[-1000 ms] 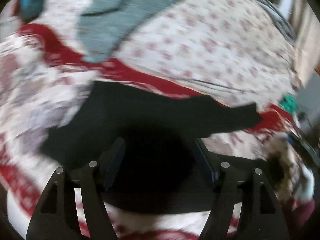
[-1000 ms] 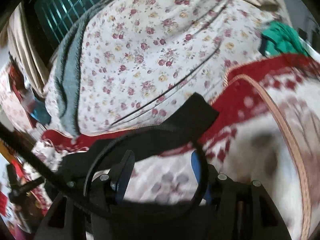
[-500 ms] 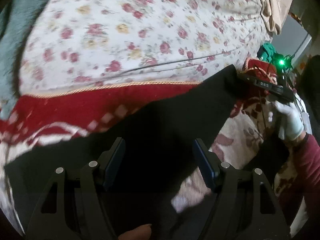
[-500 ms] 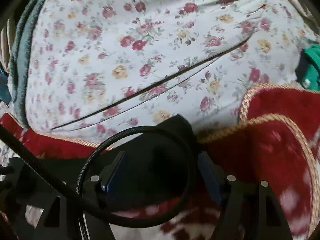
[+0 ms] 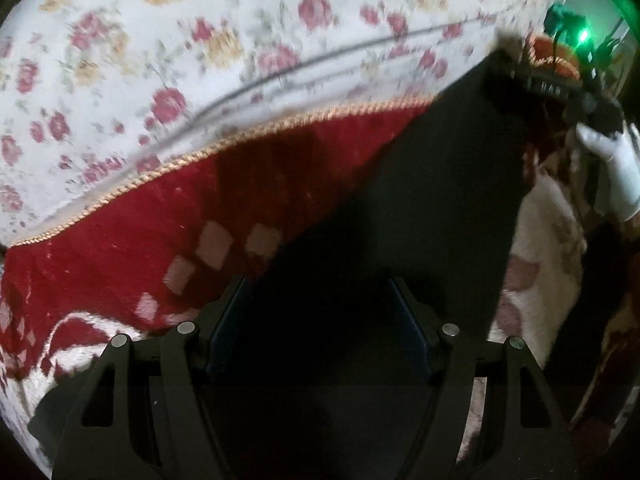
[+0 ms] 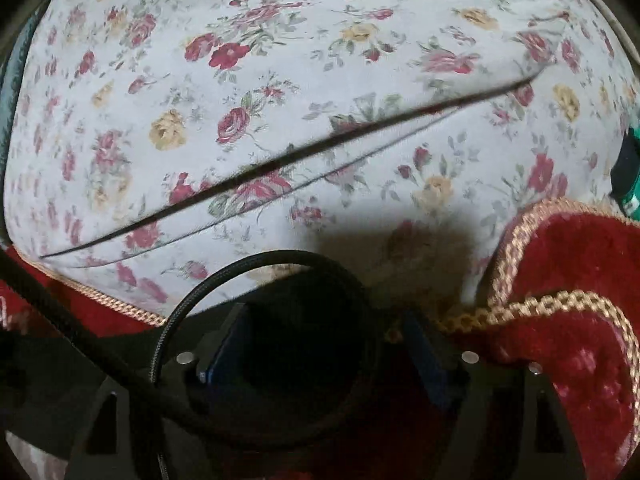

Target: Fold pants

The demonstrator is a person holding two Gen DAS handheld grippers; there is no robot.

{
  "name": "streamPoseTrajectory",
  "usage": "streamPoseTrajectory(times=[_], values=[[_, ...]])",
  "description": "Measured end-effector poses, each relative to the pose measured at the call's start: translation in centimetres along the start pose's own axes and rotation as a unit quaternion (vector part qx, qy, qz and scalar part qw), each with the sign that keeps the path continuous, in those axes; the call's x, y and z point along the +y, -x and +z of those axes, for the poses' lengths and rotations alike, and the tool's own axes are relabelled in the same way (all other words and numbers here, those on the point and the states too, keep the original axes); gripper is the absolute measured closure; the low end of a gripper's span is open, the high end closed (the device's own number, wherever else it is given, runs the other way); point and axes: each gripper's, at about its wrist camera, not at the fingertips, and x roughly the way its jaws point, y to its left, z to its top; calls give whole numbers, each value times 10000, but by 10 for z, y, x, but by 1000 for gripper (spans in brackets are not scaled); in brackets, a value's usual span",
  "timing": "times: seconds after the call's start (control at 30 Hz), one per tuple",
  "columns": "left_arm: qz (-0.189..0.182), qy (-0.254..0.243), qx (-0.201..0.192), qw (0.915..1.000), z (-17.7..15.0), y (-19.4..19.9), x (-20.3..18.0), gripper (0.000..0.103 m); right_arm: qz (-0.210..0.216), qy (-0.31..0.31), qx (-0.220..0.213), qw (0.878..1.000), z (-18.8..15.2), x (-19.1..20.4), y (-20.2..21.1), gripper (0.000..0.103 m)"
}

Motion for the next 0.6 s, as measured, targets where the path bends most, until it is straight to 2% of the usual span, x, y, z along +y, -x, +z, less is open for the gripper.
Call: streamPoseTrajectory(times=[0.1,0.13,0.17,0.2,0.23,0.27,0.3,0.33,0.43,0.6], values=[[-87,35,35,10000,3,-3,3,35,21,60,-14,10000,2,4,-7,38],[-94,53,31,9999,4,-3,3,42,49,82,-29,10000,1,3,-7,46],[-81,64,1,9999,5,-3,2,45,103,99,-57,9999,-1,0,-4,55],[-12,44,-59,10000,4,-1,1,54,231,94,-62,9997,-3,-4,-2,88],[115,29,-127,9998,3,2,0,67,477,49,-42,9988,-5,-8,2,97],[174,40,-153,9997,4,4,1,72,601,-8,-19,9982,-7,-12,5,97],[171,57,-179,9997,4,8,1,85,640,-9,3,9980,-9,-13,9,97],[179,68,-204,9996,4,11,-1,88,692,12,-10,9976,-10,-14,14,97],[412,-36,-355,9985,-1,26,-10,92,831,71,-186,9963,-11,-10,39,97],[631,-77,-914,9938,-16,73,-26,94,996,21,-633,9930,-10,-20,96,97]])
